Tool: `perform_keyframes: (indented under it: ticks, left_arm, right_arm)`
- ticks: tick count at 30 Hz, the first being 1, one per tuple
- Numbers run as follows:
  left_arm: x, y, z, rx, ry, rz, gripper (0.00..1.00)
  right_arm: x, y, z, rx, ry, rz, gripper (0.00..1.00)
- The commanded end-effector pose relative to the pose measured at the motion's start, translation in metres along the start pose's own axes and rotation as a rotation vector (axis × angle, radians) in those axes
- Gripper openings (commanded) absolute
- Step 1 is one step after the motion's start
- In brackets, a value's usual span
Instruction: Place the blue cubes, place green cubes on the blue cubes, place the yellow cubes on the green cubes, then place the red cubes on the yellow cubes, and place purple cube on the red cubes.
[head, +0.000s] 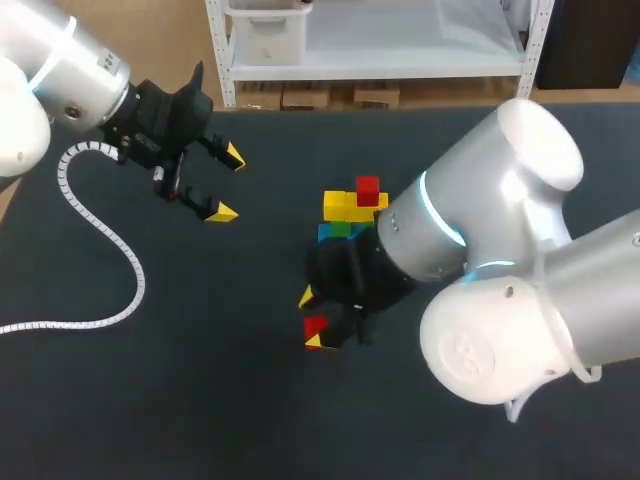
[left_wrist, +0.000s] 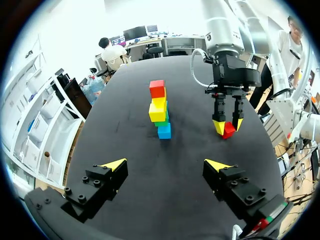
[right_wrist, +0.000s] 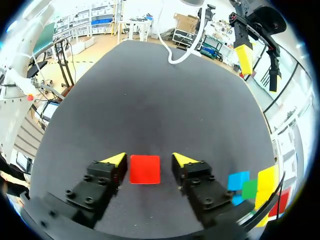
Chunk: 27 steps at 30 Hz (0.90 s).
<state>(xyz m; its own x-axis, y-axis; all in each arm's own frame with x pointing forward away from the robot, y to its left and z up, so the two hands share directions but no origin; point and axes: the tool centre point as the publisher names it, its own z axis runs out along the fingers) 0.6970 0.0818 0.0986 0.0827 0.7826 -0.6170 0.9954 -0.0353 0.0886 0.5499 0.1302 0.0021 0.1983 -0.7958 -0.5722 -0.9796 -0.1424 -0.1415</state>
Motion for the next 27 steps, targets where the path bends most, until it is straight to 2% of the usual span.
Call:
perform_keyframes:
  ticks: [1,5,10,17,21,23,27]
  left_arm:
    - [0.001,0.001,0.001,0.002,-0.001,0.001,1.00]
    - [0.001,0.001,0.001,0.002,-0.001,0.001,1.00]
    - [0.001,0.001,0.001,0.002,-0.001,0.001,1.00]
    - [0.001,0.001,0.001,0.002,-0.001,0.001,1.00]
    - [0.001,0.001,0.001,0.002,-0.001,0.001,1.00]
    - [0.001,0.001,0.001,0.002,-0.001,0.001,1.00]
    - [0.001,0.001,0.001,0.002,-0.001,0.001,1.00]
  right_arm:
    - [0.001,0.000,-0.024,0.002,-0.020,-0.008,1.00]
    - [0.014,0.006,-0.052,-0.001,-0.034,0.000,1.00]
    - [0.047,0.013,-0.086,-0.019,-0.006,0.043,1.00]
    - [0.099,0.005,-0.128,0.053,0.040,0.128,1.00]
    - [0.119,-0.005,-0.143,0.122,-0.022,0.113,1.00]
    - [0.129,-0.012,-0.151,0.154,-0.089,0.098,1.00]
    - [0.145,-0.023,-0.165,0.162,-0.168,0.110,1.00]
